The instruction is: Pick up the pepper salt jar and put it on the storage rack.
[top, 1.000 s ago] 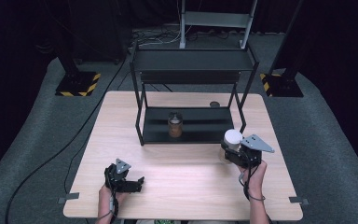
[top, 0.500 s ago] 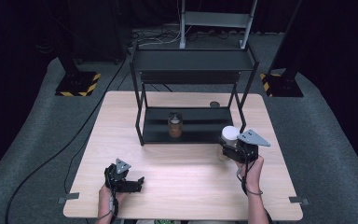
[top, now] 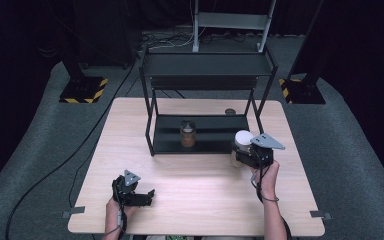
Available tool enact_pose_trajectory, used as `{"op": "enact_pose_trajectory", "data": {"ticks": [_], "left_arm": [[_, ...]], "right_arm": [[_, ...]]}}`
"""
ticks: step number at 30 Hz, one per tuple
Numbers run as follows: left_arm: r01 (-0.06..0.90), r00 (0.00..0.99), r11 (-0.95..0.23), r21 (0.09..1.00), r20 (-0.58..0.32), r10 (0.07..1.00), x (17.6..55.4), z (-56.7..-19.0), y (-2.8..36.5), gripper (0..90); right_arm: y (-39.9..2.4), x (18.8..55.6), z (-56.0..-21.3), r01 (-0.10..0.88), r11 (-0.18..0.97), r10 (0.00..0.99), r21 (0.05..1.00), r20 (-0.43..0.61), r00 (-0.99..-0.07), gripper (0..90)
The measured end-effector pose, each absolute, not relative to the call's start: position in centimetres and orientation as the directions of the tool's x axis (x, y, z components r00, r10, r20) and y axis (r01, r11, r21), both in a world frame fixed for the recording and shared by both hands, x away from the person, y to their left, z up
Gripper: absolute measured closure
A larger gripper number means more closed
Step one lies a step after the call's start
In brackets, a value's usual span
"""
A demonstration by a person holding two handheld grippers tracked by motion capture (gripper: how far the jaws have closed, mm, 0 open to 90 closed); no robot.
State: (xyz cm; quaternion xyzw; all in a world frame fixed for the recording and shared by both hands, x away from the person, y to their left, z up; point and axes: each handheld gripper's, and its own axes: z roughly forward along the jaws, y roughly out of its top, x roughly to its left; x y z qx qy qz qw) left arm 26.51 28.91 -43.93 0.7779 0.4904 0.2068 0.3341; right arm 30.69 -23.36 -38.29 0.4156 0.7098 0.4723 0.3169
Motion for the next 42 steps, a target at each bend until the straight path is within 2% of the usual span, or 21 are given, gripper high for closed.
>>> {"op": "enact_pose_trajectory", "data": {"ticks": [42], "left_arm": [[0.625,0.434,-0.296,0.723,-0.006,0.901,26.5,-43.9,28.9,0.4]], "right_arm": [[-20.9,35.3,-37.3,0.290,0.240,0.863,0.926,-0.067,-0.501,33.5]]}}
